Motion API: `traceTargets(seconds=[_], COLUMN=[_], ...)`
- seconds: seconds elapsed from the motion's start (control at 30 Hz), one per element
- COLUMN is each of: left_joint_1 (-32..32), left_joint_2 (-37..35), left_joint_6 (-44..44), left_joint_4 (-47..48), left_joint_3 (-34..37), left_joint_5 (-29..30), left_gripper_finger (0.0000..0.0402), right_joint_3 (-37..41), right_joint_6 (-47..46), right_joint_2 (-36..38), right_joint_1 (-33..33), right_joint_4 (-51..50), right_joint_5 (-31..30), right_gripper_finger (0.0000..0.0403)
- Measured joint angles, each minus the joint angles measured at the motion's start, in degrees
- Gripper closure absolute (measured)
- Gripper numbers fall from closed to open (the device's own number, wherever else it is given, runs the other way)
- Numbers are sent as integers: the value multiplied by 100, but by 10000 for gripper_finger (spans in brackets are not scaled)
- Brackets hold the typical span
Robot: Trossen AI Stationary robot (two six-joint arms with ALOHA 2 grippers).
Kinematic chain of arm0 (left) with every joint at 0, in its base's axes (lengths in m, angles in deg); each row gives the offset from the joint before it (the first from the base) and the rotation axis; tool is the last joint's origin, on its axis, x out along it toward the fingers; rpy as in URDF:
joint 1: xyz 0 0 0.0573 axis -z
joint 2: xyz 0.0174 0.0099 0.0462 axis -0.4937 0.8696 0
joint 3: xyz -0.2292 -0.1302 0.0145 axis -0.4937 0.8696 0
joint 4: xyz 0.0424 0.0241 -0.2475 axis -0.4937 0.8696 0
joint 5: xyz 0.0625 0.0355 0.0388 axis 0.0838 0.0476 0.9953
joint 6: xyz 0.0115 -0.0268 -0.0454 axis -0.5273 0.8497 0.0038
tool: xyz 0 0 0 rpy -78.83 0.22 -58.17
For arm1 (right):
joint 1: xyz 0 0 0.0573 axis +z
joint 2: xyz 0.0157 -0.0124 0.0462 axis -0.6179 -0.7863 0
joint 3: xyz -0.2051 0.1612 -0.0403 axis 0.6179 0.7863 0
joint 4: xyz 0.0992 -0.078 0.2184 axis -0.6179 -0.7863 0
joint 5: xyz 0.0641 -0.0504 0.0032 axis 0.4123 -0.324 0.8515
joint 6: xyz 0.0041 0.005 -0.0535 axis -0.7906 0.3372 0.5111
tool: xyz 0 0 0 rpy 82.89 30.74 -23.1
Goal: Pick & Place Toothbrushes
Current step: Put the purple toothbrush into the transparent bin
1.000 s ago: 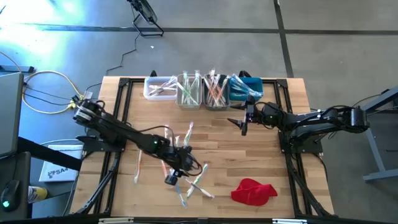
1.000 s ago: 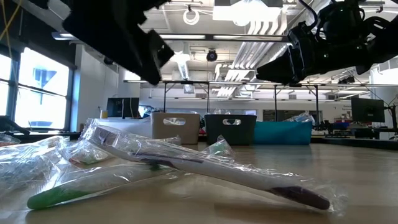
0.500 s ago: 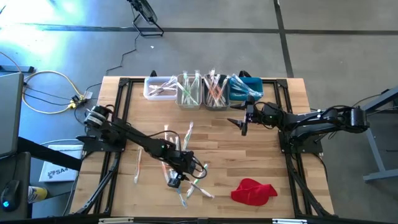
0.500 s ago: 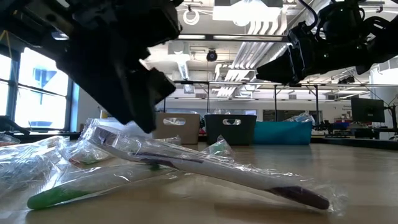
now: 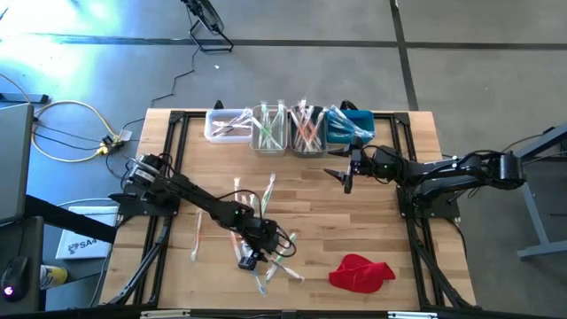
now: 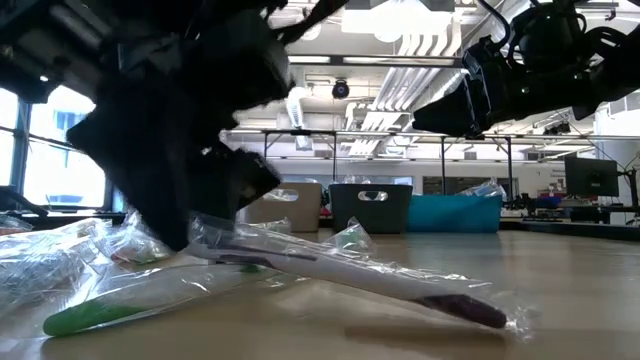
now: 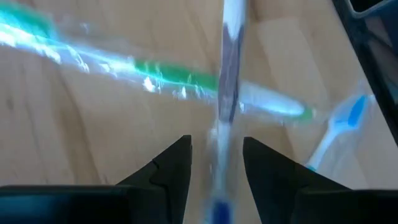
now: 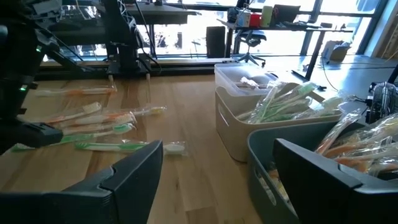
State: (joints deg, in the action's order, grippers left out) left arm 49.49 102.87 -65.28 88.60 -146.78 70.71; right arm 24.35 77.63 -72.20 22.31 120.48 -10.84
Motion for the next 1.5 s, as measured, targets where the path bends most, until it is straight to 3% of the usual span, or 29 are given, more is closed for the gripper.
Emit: traceTargets(seconds=[0.47,1.1,1.33,1.5], left_joint_1=[-4,2,-2,-159], left_joint_2=[179,206,111,-368], left_joint_6=[-1,130,145,141], left_joint_4=[-230,-477,-416,-27], left_joint_3=[-11,-4,-2,-2], left_joint_5=[-188,-192,-354,-341], left_gripper_finger=[262,383,386,385], right_joint_3=[0,0,0,0], right_joint_6=[4,21,21,19], right_joint_2=[-2,-1,-1,0], right_joint_1=[-2,-2,-2,-2], right_joint_4=[-40,-44,-44,-58], right_joint_5=[-15,-20,-21,-20], right_gripper_finger=[105,105,105,105])
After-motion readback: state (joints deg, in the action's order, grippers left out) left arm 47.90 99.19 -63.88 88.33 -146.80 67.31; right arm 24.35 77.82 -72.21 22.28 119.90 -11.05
